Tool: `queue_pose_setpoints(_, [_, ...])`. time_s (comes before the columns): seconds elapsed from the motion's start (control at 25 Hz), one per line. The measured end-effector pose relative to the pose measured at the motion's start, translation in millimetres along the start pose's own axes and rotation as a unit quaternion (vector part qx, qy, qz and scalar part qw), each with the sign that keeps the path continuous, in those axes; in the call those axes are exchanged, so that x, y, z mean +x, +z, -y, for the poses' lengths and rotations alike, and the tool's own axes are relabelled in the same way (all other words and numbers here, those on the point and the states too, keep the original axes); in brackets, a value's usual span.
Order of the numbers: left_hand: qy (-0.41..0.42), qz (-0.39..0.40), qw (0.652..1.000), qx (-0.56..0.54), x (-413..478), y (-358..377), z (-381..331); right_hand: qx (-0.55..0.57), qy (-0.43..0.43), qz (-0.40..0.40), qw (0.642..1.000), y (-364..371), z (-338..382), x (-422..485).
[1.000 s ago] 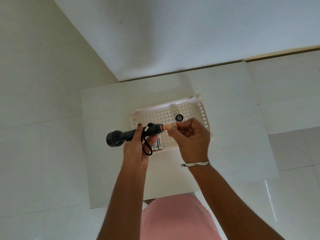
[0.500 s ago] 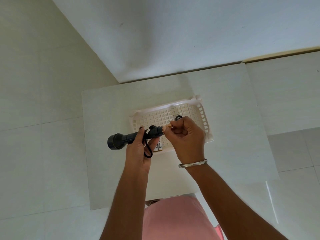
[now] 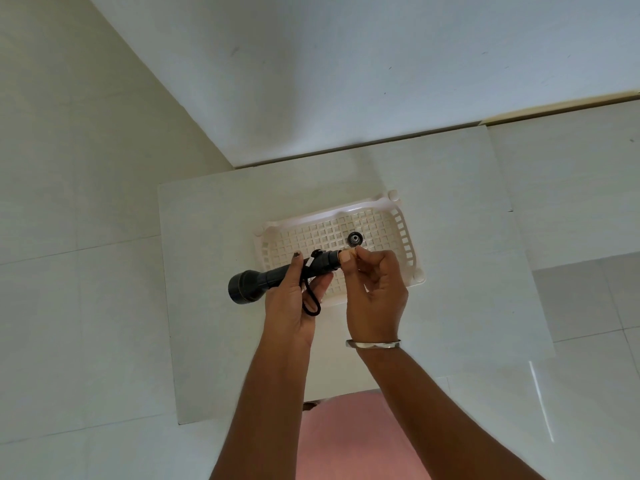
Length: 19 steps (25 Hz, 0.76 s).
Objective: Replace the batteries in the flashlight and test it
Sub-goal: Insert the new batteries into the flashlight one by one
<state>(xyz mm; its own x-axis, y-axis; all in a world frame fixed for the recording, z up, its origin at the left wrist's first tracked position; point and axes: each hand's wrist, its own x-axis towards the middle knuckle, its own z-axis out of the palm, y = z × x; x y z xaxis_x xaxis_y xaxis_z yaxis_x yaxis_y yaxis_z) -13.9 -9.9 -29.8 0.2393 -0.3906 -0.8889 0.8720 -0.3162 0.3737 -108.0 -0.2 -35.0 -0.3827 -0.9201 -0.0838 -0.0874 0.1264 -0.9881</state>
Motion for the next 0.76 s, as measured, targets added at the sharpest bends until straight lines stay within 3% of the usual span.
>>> queue_pose_setpoints(0.16, [-0.005,0.024,1.0,0.016,0.5,1.9,-0.7,-0.075,-0.104,0.067,0.989,-3.1,-10.7,1.6])
queue_pose_setpoints(0.24, [-0.004,0.019,1.0,0.018,1.7,2.4,-0.5,-0.054,-0.028,0.059,0.996,-10.0,-15.2,11.8])
queue_pose_setpoints(0.32, [-0.006,0.018,1.0,0.012,2.8,2.5,-1.6,-0.202,0.019,0.064,0.977,-22.6,-30.9,33.0])
queue_pose_setpoints(0.36, [-0.006,0.019,1.0,0.006,3.4,2.0,-2.9,-0.357,0.008,0.101,0.929,-29.3,-40.7,43.7])
queue_pose_setpoints(0.44, [-0.006,0.025,1.0,0.001,4.1,0.1,-7.2,-0.602,-0.059,0.188,0.774,-36.9,-55.4,57.6])
queue_pose_setpoints(0.48, [-0.006,0.03,1.0,0.001,3.9,-1.0,-9.5,-0.644,-0.078,0.22,0.728,-36.8,-58.5,61.3])
queue_pose_setpoints(0.52, [-0.006,0.035,0.999,-0.001,3.6,-1.6,-11.4,-0.654,-0.088,0.242,0.711,-35.4,-59.7,64.6])
queue_pose_setpoints(0.56, [-0.006,0.038,0.999,-0.005,3.1,-2.5,-13.4,-0.641,-0.091,0.255,0.718,-34.5,-58.8,67.1])
queue_pose_setpoints(0.6, [-0.005,0.038,0.999,-0.008,3.1,-3.5,-15.2,-0.599,-0.08,0.258,0.754,-33.9,-56.6,67.7])
queue_pose_setpoints(0.64, [-0.004,0.037,0.999,-0.009,2.8,-4.1,-16.9,-0.529,-0.043,0.246,0.811,-33.6,-53.0,66.7])
queue_pose_setpoints(0.72, [0.001,0.03,1.0,-0.002,3.6,-4.6,-20.1,-0.237,0.144,0.196,0.941,-30.6,-40.4,63.9])
queue_pose_setpoints(0.76, [0.004,0.026,1.0,0.0,4.3,-4.9,-21.6,-0.046,0.25,0.18,0.95,-27.6,-28.0,59.9])
